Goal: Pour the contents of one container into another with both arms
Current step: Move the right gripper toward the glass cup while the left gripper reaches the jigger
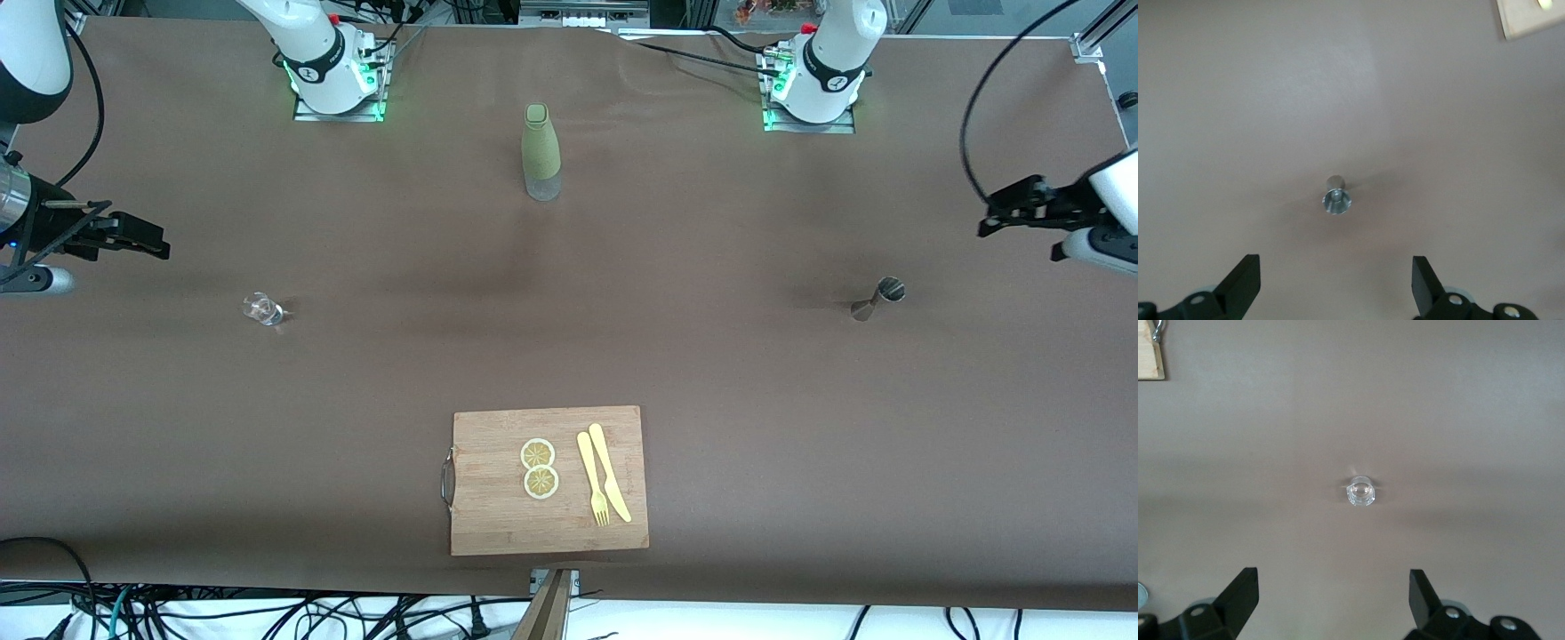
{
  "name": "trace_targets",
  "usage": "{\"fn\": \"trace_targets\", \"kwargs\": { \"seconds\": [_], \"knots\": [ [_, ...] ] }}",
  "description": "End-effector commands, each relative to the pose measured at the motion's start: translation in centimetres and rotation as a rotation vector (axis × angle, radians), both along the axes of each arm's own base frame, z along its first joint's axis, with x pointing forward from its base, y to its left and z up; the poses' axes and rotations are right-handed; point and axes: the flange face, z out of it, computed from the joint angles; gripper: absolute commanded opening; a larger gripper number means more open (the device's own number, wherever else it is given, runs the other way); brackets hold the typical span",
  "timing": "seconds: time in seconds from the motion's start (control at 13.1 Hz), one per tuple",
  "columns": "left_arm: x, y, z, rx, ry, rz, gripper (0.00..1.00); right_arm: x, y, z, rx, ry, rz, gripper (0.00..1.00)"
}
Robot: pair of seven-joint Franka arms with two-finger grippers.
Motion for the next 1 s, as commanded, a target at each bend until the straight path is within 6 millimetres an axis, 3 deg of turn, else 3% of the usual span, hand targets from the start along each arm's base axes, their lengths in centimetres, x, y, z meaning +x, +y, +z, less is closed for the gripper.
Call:
{"fn": "trace_targets", "kwargs": {
  "seconds": [0.0, 0.23, 0.38, 0.69, 0.92],
  "knots": [
    [-1.5, 5.3, -2.2, -0.164, -0.03, -0.189, 1.0, -0.4, 0.6, -1.5, 0.03, 0.072, 0.147, 1.0],
    [-2.8, 8.1, -4.4, -0.334, -0.106, -0.331, 1.0, -0.4, 0.6, -3.4, 0.09, 0.133, 0.422, 1.0],
    [-4.2, 10.6, -6.8, -0.45, -0.18, -0.431, 1.0, -1.2, -0.5, -4.1, 0.139, 0.185, 0.555, 1.0],
    [-9.5, 17.1, -14.4, -0.663, -0.364, -0.473, 1.0, -0.9, -5.4, -6.8, 0.257, 0.164, 0.787, 1.0],
    [-11.7, 20.0, -16.7, -0.695, -0.501, -0.616, 1.0, -1.6, -9.4, -10.6, 0.371, 0.073, 0.935, 1.0]
  ]
}}
